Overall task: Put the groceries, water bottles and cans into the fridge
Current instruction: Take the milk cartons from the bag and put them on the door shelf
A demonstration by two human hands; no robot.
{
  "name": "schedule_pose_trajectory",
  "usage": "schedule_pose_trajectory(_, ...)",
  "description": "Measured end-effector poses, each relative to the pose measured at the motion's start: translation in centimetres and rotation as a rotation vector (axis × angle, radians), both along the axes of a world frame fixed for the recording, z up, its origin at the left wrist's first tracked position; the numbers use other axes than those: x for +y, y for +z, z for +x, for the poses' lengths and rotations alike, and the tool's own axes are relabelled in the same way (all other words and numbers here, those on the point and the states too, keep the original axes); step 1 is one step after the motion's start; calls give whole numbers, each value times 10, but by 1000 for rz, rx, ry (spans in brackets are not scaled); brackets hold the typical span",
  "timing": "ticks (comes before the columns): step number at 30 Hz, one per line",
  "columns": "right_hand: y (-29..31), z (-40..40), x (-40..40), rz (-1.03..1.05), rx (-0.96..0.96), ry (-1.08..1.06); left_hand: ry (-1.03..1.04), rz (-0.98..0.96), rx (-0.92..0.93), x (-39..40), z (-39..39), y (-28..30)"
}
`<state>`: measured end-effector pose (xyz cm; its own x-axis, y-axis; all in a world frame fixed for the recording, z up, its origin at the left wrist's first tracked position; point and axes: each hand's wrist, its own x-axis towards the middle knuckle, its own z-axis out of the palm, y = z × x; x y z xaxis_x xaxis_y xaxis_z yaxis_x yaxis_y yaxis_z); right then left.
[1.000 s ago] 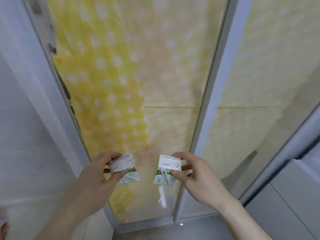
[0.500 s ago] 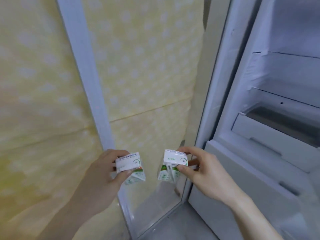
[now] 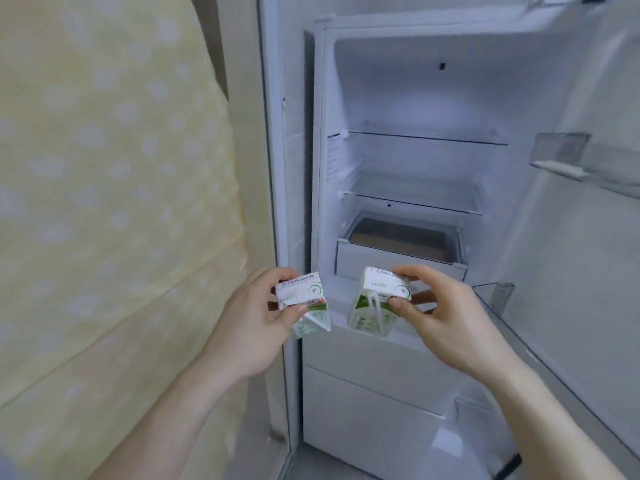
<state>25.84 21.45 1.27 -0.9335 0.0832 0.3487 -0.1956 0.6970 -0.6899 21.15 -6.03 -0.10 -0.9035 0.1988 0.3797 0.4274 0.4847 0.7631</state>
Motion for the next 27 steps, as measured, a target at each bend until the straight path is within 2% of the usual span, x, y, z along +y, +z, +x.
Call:
schedule_pose_trajectory(6, 18, 0, 9, -37, 95, -158, -133, 17, 74, 28, -45, 22)
schedule_pose_trajectory(12, 21, -8, 26, -65, 97, -245, -225, 34, 80, 55, -81, 29)
schedule_pose_trajectory(27, 8, -107, 94, -156, 123, -285, -253, 96, 93, 133, -192, 31)
